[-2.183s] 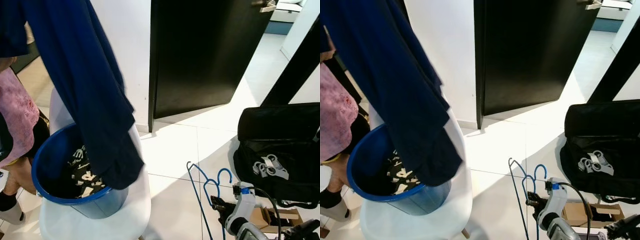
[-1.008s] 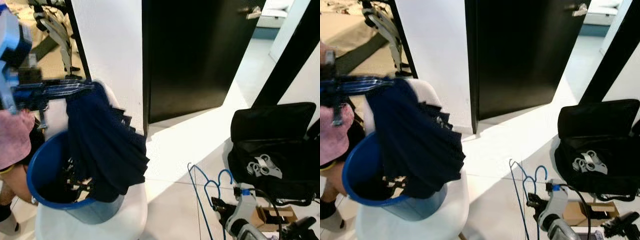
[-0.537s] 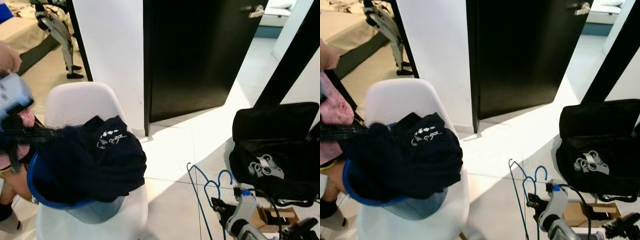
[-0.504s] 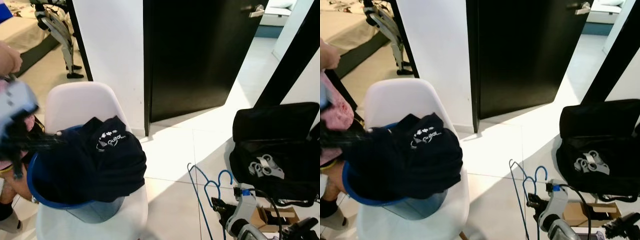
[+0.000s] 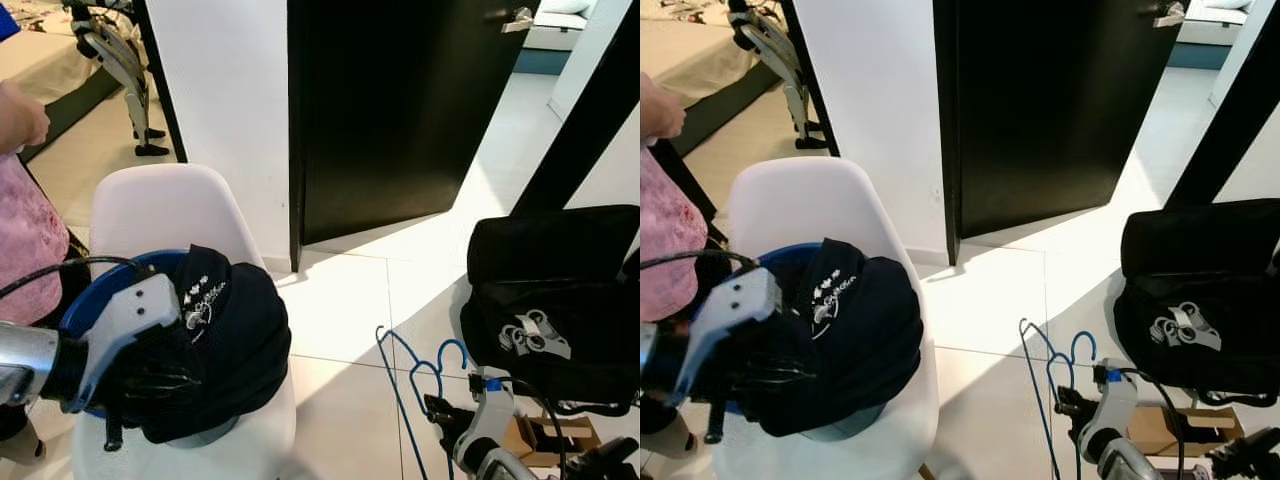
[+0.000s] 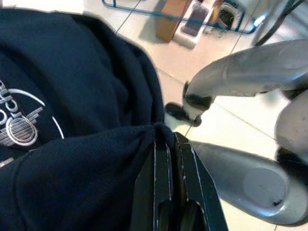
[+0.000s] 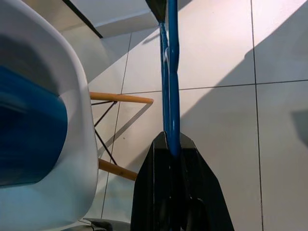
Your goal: Hang hanger
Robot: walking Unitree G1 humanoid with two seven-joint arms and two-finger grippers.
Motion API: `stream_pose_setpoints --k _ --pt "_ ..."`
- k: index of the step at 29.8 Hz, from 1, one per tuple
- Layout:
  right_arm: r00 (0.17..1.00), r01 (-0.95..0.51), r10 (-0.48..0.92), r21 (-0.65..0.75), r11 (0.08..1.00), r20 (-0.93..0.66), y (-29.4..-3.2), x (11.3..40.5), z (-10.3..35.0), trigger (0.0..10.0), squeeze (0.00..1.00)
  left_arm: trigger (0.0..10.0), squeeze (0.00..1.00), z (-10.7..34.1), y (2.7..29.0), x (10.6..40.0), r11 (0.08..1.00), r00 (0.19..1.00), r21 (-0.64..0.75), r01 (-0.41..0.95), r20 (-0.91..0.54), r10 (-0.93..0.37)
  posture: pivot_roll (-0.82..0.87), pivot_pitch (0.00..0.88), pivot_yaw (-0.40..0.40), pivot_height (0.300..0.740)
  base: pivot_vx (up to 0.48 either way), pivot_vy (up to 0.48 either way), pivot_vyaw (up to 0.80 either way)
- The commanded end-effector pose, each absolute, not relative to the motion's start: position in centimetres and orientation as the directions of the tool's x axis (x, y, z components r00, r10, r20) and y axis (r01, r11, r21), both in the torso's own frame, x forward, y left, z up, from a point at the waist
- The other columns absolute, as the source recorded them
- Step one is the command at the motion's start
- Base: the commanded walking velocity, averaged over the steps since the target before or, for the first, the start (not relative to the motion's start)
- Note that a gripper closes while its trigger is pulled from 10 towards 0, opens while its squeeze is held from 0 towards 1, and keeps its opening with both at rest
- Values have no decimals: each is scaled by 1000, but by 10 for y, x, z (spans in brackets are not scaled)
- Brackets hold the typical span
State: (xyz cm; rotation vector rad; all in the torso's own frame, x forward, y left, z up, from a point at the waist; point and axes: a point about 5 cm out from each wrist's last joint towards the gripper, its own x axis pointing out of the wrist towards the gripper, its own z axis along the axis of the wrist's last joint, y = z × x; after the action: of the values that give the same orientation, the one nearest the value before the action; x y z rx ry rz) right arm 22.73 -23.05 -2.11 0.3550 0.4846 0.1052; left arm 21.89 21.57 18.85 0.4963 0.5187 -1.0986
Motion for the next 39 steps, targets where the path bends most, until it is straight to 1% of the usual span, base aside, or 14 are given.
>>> stream_pose_setpoints --k 1,5,6,7,8,9,11,12,13,14,20,23,32,39 --pt "877 -6 181 367 930 -446 -231 225 -23 10000 0 3451 0 178 214 218 379 357 107 919 -631 -688 17 113 -24 740 0 0 0" --pt "877 -6 181 367 930 -446 -231 225 -23 10000 0 3686 0 176 211 222 401 393 136 906 -622 -677 17 114 -24 740 0 0 0" --pt "877 -6 181 367 930 -445 -231 225 -23 10000 0 4392 0 178 208 225 414 422 162 896 -602 -678 15 116 -23 740 0 0 0" --pt "877 -5 181 367 930 -446 -231 225 -23 10000 0 8392 0 180 206 230 438 460 187 879 -574 -678 15 116 -23 740 0 0 0" --pt "877 -5 181 368 930 -446 -231 224 -23 10000 0 9255 0 183 204 235 458 491 208 864 -547 -678 15 116 -23 740 0 0 0" --pt "877 -5 181 368 930 -446 -231 224 -23 10000 0 9255 0 183 204 235 458 491 208 864 -547 -678 15 116 -23 740 0 0 0" --pt "876 -5 181 368 930 -446 -231 224 -23 10000 0 10000 0 185 203 240 488 527 223 844 -513 -677 13 117 -24 740 0 0 0" --pt "876 -6 182 368 930 -447 -231 224 -24 10000 0 10000 486 189 202 245 523 561 224 822 -477 -677 13 117 -24 740 0 0 0" --pt "876 -6 182 368 930 -447 -231 224 -24 10000 0 10000 486 189 202 245 523 561 224 822 -477 -677 13 117 -24 740 0 0 0" --pt "876 -6 183 368 930 -447 -231 224 -24 10000 0 10000 1000 194 201 249 550 586 219 806 -435 -684 13 116 -25 740 0 0 0" --pt "874 -7 184 368 930 -449 -231 224 -24 10000 0 10000 1000 203 197 253 571 600 196 797 -359 -714 13 115 -25 740 0 0 0" --pt "873 -7 185 368 930 -452 -232 223 -25 10000 0 10000 1000 215 190 251 568 582 134 812 -252 -773 10 113 -25 740 0 0 0" --pt "870 -10 189 367 930 -455 -232 222 -25 10000 0 10000 1000 232 183 249 546 550 64 835 -96 -830 8 107 -28 740 0 0 0" --pt "870 -10 189 366 931 -456 -232 222 -25 10000 0 10000 1000 239 188 258 611 612 48 790 -3 -791 7 106 -28 740 0 0 0"
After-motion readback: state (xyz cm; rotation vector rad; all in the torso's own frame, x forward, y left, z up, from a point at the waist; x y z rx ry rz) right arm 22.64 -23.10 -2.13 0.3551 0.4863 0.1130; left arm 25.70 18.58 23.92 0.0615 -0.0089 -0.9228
